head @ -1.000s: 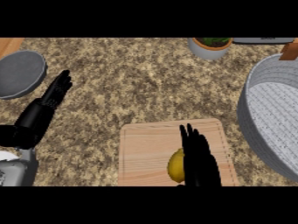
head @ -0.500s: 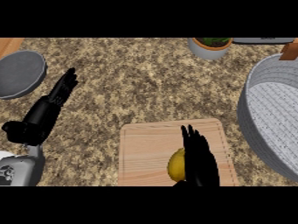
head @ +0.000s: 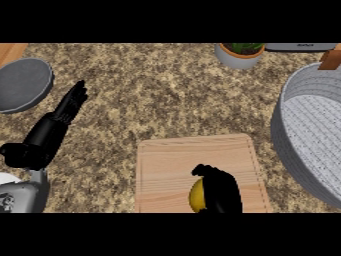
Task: Pick the lemon from the cutting board and place it in the basket
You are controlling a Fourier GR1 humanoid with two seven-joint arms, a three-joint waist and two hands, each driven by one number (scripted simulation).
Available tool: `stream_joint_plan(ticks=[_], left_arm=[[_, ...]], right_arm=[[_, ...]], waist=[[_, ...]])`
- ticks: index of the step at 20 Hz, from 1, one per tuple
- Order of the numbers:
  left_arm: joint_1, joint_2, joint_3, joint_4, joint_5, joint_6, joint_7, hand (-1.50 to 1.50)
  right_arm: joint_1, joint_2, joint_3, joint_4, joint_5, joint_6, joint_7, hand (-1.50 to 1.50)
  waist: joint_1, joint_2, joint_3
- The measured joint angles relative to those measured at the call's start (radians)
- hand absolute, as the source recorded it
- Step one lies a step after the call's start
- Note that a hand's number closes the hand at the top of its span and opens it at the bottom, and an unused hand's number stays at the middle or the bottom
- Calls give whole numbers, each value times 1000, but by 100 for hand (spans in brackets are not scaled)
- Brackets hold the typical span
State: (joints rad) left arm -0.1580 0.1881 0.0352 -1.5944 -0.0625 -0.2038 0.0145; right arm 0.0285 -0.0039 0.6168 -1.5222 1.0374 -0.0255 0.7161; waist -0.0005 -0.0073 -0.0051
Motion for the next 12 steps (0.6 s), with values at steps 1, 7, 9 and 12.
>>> stream_joint_plan(ticks=[1,7,9,12], left_arm=[[21,4,1,-22,4,-9,2,0],[14,-1,12,-29,8,-14,15,0],[14,2,16,-29,9,-16,12,0],[18,5,22,-32,7,-12,14,0]], right_arm=[[-10,-1,1,12,-6,-5,-3,150],[-31,-18,42,25,20,11,-13,150],[13,-82,78,-25,27,15,-63,150],[102,-230,137,-102,30,-16,-200,150]], waist=[[1,-1,-1],[0,-5,-3],[-3,-6,-2],[-11,-7,1]])
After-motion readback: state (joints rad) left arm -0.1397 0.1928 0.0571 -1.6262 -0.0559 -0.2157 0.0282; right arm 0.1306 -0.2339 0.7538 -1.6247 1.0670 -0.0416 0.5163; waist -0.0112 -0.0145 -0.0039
